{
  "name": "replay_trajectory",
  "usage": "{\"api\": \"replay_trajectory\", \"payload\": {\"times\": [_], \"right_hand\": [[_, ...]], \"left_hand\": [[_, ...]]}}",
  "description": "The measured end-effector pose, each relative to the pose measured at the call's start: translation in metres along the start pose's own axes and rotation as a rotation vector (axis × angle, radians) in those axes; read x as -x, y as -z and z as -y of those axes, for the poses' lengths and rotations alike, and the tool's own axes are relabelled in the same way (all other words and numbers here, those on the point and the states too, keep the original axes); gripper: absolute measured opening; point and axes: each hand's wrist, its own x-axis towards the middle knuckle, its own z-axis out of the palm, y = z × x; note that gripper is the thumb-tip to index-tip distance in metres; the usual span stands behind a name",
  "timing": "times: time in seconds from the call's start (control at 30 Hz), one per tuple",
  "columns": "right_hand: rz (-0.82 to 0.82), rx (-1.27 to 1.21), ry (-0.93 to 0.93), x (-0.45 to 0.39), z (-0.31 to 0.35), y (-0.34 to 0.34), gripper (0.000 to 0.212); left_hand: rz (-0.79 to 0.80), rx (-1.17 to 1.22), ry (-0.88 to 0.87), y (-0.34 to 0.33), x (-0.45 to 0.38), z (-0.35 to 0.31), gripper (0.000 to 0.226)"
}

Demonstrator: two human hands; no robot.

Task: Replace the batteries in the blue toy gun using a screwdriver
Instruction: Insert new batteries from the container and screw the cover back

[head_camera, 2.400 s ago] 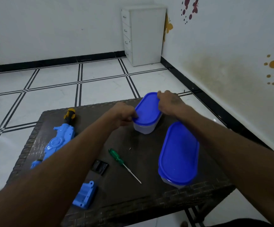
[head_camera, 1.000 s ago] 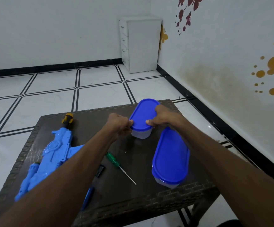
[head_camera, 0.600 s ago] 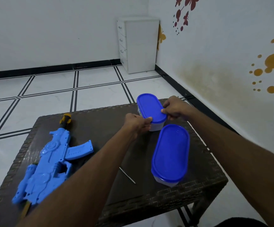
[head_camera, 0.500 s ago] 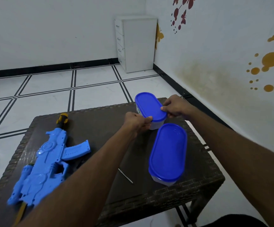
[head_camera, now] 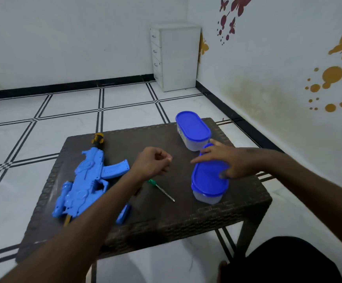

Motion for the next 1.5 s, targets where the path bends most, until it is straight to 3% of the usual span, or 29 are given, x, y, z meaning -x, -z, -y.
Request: {"api": "replay_trajectory", "payload": {"times": [0.13, 0.23, 0.43, 0.6, 0.73, 0.9, 1.03, 1.27, 1.5], "right_hand": [[0.046, 0.353, -0.028, 0.009, 0.016, -0.003, 0.101], [0.045, 0.381, -0.004, 0.001, 0.022, -0.003, 0.103], [-0.107, 0.236, 0.029, -0.023, 0.039, 0.0, 0.066], [-0.083, 0.276, -0.06, -0.043, 0.057, 0.002, 0.085], [-0.107, 0.309, -0.236, -0.051, 0.057, 0.004, 0.113], [-0.089, 0.275, -0.441, -0.059, 0.056, 0.005, 0.104], [-0.104, 0.266, -0.494, -0.067, 0.056, 0.005, 0.103], [-0.234, 0.262, -0.555, -0.082, 0.065, 0.003, 0.098], [-0.218, 0.067, -0.541, -0.079, 0.043, 0.013, 0.065]], "left_hand": [[-0.005, 0.033, -0.039, 0.018, 0.027, 0.009, 0.008], [-0.013, 0.05, -0.038, 0.021, 0.041, 0.008, 0.009], [-0.053, 0.153, 0.017, 0.021, 0.055, 0.009, 0.015], [-0.083, 0.144, 0.047, 0.031, 0.062, 0.019, 0.013], [-0.104, 0.131, 0.063, 0.033, 0.063, 0.028, 0.014], [-0.027, 0.175, 0.056, 0.016, 0.064, 0.02, 0.014], [0.076, 0.246, 0.075, -0.01, 0.067, 0.009, 0.015], [0.08, 0.197, 0.095, -0.045, 0.06, 0.002, 0.006], [-0.017, -0.017, 0.004, -0.058, 0.066, -0.002, 0.04]]}}
